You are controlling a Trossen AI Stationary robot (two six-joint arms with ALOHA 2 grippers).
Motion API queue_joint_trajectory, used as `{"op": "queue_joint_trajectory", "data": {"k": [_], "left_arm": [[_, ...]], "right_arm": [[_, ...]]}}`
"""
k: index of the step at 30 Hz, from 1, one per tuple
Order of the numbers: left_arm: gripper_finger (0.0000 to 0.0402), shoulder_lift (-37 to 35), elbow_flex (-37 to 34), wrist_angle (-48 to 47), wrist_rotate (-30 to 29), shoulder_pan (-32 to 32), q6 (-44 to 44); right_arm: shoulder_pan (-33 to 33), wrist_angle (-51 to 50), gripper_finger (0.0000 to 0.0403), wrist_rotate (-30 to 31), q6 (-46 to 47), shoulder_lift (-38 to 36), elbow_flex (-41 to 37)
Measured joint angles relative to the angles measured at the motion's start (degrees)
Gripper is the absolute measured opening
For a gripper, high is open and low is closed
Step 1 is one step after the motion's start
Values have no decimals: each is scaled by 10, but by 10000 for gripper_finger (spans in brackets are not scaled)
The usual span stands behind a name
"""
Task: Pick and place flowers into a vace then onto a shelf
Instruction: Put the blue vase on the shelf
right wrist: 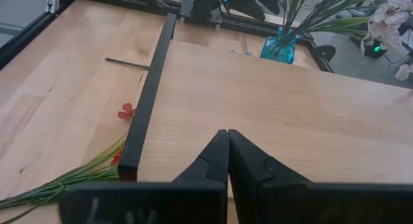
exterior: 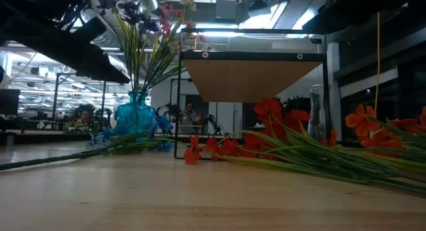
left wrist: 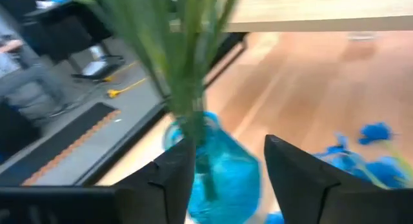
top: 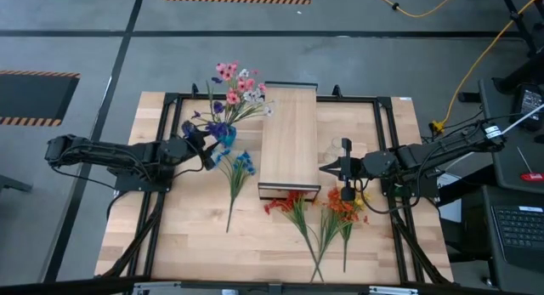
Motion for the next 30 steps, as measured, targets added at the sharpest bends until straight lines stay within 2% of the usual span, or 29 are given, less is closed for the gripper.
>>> {"op": "queue_joint_trajectory", "data": {"k": [4,6,10,19,24,30], "left_arm": [[126,0,0,0,59,0,5],[104,0,0,2,68,0,2],[93,0,0,4,75,0,-24],[175,0,0,0,60,0,-65],[223,0,0,2,31,0,-86],[267,0,0,5,-16,0,-73]], "right_arm": [[0,0,8,0,0,0,0],[0,0,8,0,0,0,0],[0,0,8,0,0,0,0],[0,0,8,0,0,0,0],[0,0,8,0,0,0,0],[0,0,8,0,0,0,0]]}}
